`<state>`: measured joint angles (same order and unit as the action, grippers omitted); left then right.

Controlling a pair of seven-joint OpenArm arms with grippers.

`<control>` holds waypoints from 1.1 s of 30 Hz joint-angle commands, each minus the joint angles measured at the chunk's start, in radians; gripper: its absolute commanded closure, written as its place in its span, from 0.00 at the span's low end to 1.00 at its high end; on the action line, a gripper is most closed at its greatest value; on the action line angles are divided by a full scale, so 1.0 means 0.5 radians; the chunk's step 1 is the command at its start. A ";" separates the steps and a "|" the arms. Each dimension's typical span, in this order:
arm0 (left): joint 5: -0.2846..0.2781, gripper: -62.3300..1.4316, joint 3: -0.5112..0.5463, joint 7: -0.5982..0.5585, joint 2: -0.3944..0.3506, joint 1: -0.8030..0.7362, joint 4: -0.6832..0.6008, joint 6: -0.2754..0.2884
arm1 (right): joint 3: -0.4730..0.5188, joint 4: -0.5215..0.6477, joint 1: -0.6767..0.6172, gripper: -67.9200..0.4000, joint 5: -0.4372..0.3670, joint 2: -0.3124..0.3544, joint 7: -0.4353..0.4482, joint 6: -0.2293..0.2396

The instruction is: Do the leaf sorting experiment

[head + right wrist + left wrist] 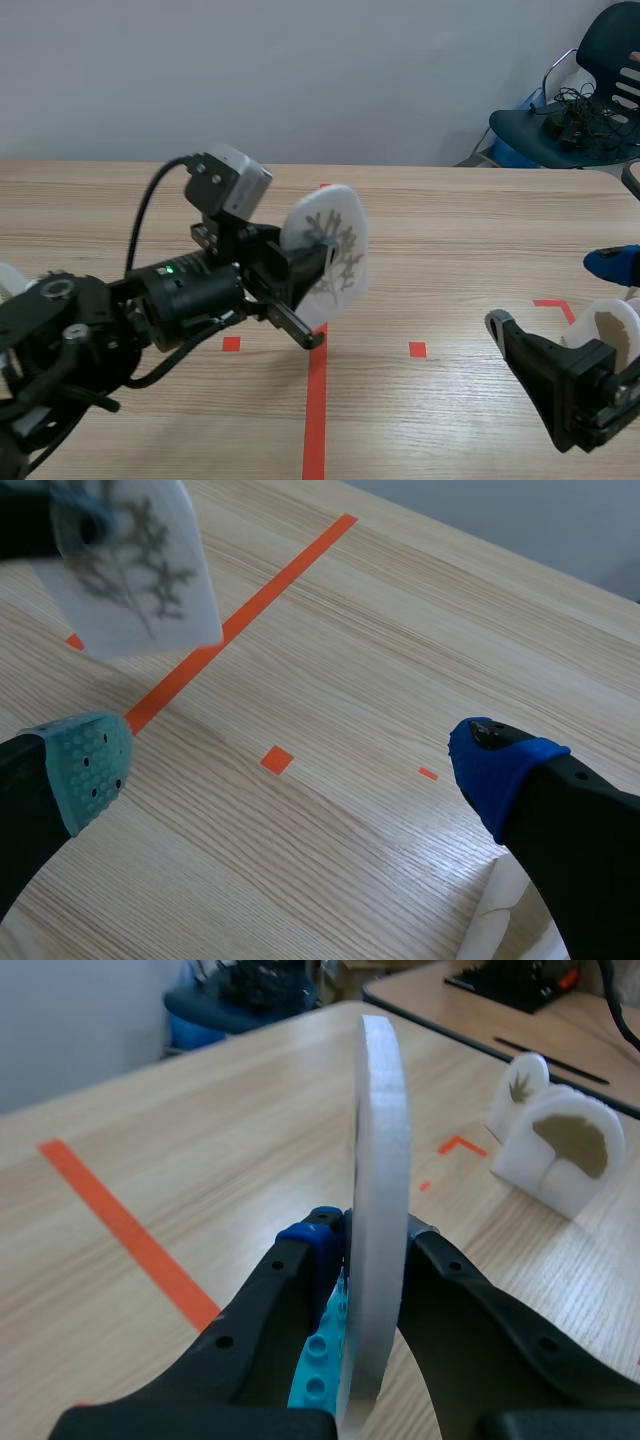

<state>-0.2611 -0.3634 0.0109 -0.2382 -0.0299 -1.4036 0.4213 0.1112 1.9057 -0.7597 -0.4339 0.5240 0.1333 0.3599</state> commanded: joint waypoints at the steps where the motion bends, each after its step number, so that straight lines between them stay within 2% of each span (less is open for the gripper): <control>1: -0.069 0.87 0.124 0.017 -0.056 -0.128 -0.160 0.001 | 0.026 0.034 0.024 0.00 -0.008 0.014 0.029 -0.001; 5: -0.185 0.87 0.453 0.077 -0.124 -0.431 -0.471 -0.014 | 0.026 0.034 0.024 0.00 -0.008 0.014 0.029 -0.001; 8: -0.301 0.87 0.661 0.108 -0.129 -0.613 -0.517 -0.020 | 0.026 0.034 0.024 0.00 -0.008 0.014 0.030 -0.001; 10: -0.340 0.87 0.724 0.095 -0.123 -0.689 -0.474 -0.089 | 0.026 0.034 0.024 0.00 -0.008 0.014 0.030 -0.001; 14: -0.329 0.87 0.797 0.027 -0.078 -0.719 -0.313 -0.321 | 0.026 0.034 0.031 0.00 -0.009 0.014 0.031 -0.001; 17: -0.325 0.87 0.866 -0.077 -0.039 -0.692 -0.186 -0.438 | 0.026 0.034 0.030 0.00 -0.008 0.014 0.031 -0.001; 26: -0.325 0.87 1.041 -0.280 0.015 -0.528 0.217 -0.664 | 0.026 0.034 0.030 0.00 -0.008 0.003 0.031 -0.001; 31: -0.326 0.87 1.141 -0.345 0.014 -0.482 0.356 -0.674 | 0.026 0.034 0.052 0.00 -0.008 0.003 0.028 -0.001; 33: -0.326 0.83 1.161 -0.344 0.014 -0.482 0.358 -0.671 | 0.026 0.034 0.068 0.00 -0.008 0.003 0.031 -0.001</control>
<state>-0.4206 0.2165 -0.1539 -0.2325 -0.2764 -1.1908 0.0807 0.1112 1.9057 -0.7452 -0.4339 0.5232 0.1333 0.3599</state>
